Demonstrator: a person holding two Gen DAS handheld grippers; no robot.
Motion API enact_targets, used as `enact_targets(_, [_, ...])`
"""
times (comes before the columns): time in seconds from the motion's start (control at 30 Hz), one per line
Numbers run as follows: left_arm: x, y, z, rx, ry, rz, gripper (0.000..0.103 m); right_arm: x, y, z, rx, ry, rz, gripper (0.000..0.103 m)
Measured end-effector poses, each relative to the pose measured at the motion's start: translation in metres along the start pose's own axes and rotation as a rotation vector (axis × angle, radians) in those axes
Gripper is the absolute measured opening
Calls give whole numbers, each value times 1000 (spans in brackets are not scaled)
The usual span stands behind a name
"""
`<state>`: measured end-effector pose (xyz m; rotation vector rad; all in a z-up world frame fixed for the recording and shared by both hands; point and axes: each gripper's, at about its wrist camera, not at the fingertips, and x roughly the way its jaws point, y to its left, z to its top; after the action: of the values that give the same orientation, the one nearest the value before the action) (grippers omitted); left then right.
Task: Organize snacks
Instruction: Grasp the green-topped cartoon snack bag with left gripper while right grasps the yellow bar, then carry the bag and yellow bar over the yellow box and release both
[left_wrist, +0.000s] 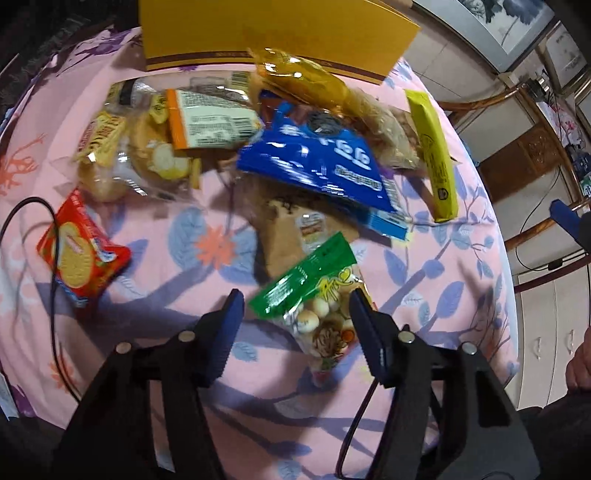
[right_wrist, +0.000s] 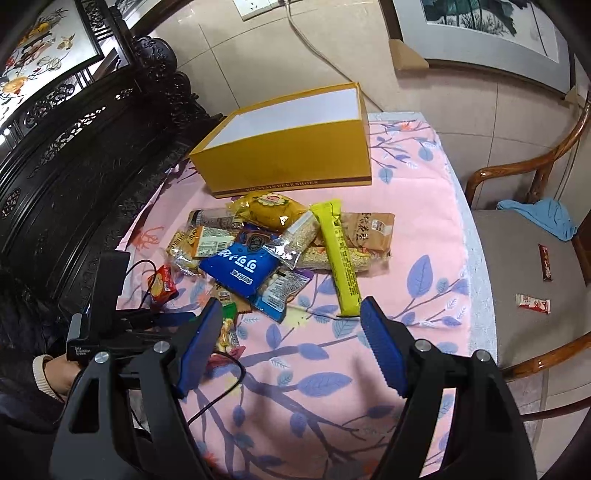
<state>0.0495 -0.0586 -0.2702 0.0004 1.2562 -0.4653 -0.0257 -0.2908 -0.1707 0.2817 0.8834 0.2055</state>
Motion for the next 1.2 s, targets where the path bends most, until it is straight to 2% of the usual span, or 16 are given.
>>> enact_targets(0.1, [7,-8,1,11,18,-1,61,4,-6,2,4,-6,2,77])
enact_targets(0.17, [9,-16,1,39,12,15,57,12,-9,5,-14,-9,-13,77])
enact_targets(0.2, [8,-18,0,49,8,17,51,19,-11,8,-27,-3,-21,77])
enact_targets(0.27, [7,-20,0,62,7,31,33,31,-14,13,-47,7,-39,77])
enact_targets(0.4, [4,-19,-2,62,5,37,22,65,-22,22,-94,46,-67,75])
enact_targets(0.5, [0,-16,-5,51,5,35,17,91,-30,24,-110,97,-75,65])
enact_targets(0.57, [-2,-14,-5,30,11,15,17,105,-34,24,-117,133,-74,57])
enact_targets(0.7, [-8,-15,-6,23,9,-13,18,120,-38,24,-127,167,-65,55])
enact_targets(0.77, [-7,-20,-5,17,22,-23,30,127,-37,22,-134,179,-61,55])
enact_targets(0.83, [-3,-26,-4,19,38,-20,51,132,-36,20,-135,192,-57,54])
enact_targets(0.9, [-2,-35,-2,40,44,-16,55,136,-35,19,-122,199,-46,49])
enact_targets(0.97, [0,-45,-1,75,49,10,63,140,-37,17,-111,205,-60,38])
enact_targets(1.03, [9,-51,-1,90,74,35,63,139,-40,17,-113,192,-80,23])
enact_targets(1.07, [15,-51,-2,84,92,46,63,138,-42,17,-105,189,-72,23])
enact_targets(1.1, [20,-50,-3,78,103,57,57,137,-43,17,-100,189,-71,22])
enact_targets(1.2, [20,-48,-2,67,88,56,51,132,-44,17,-92,181,-75,22])
